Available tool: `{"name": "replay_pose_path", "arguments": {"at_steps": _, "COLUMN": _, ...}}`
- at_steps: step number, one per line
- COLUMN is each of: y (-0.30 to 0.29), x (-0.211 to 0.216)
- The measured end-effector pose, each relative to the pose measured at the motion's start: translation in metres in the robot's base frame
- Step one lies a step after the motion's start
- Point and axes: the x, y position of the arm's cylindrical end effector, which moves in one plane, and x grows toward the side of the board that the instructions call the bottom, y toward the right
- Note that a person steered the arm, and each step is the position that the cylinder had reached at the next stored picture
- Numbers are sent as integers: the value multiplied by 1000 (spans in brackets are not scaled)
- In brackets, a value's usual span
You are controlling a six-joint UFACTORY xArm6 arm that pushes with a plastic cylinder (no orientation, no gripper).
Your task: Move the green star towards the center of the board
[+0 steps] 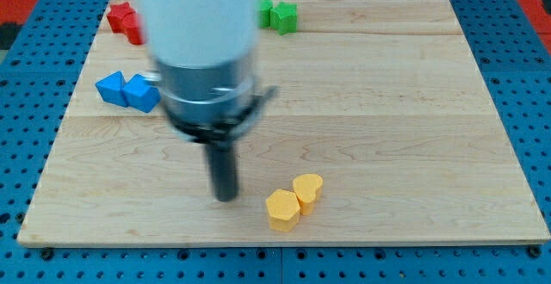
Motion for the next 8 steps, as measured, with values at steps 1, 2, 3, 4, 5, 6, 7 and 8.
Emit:
{"name": "replay_pose_path", "arguments": {"at_steps": 1, "y": -26, "x": -59}}
{"name": "replay_pose_path", "arguments": {"at_steps": 2, "y": 27, "x": -114}}
{"name": "replay_pose_path", "arguments": {"at_steps": 3, "y": 113, "x": -148}}
{"name": "replay_pose_path", "arguments": {"at_steps": 4, "y": 165, "x": -230}}
{"name": "replay_pose_path", "arguments": {"at_steps": 5, "y": 161, "x": -310}}
{"name": "replay_pose_path", "arguments": {"at_steps": 6, "y": 142, "x": -330}}
{"name": "replay_pose_path", "arguments": {"at_steps": 7, "y": 83, "x": -300}}
{"name": "replay_pose_path", "arguments": {"at_steps": 8, "y": 85, "x": -264}}
